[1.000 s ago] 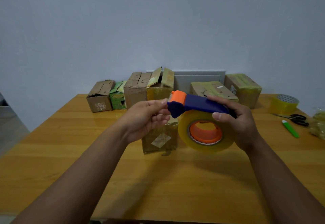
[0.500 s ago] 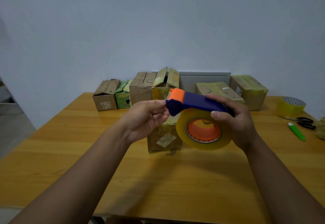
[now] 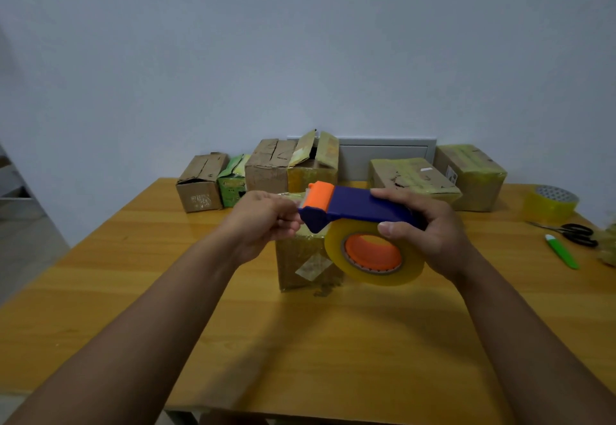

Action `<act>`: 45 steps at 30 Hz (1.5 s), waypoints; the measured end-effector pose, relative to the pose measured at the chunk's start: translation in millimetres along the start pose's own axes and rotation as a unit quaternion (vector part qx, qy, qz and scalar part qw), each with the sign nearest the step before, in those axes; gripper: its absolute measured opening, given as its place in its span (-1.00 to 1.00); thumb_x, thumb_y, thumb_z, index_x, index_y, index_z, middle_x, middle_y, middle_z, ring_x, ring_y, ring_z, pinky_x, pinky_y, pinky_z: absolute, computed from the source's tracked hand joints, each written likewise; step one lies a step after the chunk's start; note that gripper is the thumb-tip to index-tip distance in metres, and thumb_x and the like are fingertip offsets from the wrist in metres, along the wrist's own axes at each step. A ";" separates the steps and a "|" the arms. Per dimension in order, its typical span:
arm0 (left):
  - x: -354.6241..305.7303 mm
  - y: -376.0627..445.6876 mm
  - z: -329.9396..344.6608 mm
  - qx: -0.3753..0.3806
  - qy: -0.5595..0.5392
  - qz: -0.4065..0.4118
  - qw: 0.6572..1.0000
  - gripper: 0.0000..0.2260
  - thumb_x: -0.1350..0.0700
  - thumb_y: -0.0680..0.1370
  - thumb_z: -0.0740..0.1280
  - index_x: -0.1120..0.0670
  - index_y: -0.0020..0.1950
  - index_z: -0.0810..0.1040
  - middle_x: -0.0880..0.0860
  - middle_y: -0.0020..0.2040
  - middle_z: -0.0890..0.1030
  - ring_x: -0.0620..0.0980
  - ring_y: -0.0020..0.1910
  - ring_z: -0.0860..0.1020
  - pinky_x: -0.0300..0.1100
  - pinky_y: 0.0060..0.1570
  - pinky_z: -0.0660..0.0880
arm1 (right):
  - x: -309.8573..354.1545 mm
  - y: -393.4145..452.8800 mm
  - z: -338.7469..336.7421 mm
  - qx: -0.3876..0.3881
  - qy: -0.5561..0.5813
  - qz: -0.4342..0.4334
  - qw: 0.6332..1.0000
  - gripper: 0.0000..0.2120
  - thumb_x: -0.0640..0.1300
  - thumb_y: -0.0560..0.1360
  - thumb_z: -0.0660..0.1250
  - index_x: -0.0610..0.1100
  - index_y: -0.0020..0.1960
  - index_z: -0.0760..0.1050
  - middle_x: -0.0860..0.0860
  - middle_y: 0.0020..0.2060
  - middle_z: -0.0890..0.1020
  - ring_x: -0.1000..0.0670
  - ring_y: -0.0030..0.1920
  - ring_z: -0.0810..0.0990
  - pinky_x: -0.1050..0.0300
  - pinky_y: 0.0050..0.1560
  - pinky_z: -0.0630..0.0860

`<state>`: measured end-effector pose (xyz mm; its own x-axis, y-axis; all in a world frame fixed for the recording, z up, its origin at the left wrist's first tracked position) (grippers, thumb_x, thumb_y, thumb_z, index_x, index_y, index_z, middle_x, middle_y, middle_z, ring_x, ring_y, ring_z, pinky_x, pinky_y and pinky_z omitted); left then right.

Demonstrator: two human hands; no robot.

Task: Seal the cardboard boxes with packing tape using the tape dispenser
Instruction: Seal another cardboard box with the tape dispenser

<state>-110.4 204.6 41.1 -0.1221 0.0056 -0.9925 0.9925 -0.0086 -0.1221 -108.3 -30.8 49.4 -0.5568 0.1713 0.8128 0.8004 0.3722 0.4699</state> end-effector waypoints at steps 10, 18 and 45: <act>2.2 7.6 -36.8 -0.083 0.077 0.019 0.993 -0.85 0.15 0.59 0.31 0.22 -0.02 0.60 0.04 -0.28 0.62 -0.06 -0.27 0.52 -0.19 -0.25 0.52 | -14.3 3.4 -30.2 0.033 -0.057 0.034 0.997 -0.49 0.25 0.30 0.40 0.30 0.25 0.52 0.16 0.22 0.55 0.09 0.14 0.56 0.10 0.02 0.60; 14.4 13.7 -37.6 -0.129 0.059 0.005 0.990 -0.79 0.08 0.60 0.31 0.20 0.07 0.61 0.08 0.03 0.56 0.05 0.04 0.52 0.05 0.16 0.49 | -29.4 23.3 -28.6 0.052 -0.040 0.055 0.996 -0.59 0.07 0.36 0.44 0.28 0.20 0.56 0.15 0.17 0.55 0.21 0.09 0.53 0.23 0.02 0.55; 30.4 3.1 -69.7 -0.184 0.174 0.042 0.966 -0.79 0.14 0.60 0.32 0.26 -0.11 0.63 0.13 -0.26 0.56 0.02 -0.23 0.49 -0.15 -0.18 0.47 | -30.2 20.2 -22.9 0.123 -0.089 0.073 0.986 -0.57 0.14 0.37 0.41 0.22 0.24 0.54 0.16 0.19 0.55 0.21 0.10 0.54 0.31 -0.01 0.54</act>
<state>-110.4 274.5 10.9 -0.0939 0.3577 -0.9291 0.9430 0.3313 0.0323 -70.2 -49.3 42.2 -0.4880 0.3882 0.7818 0.8089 0.5377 0.2380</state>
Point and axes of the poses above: each hand's wrist, its own y-axis towards the middle knuckle, its own z-axis out of the palm, x = y × z, the point moved 7 cm from there along y, towards the middle knuckle
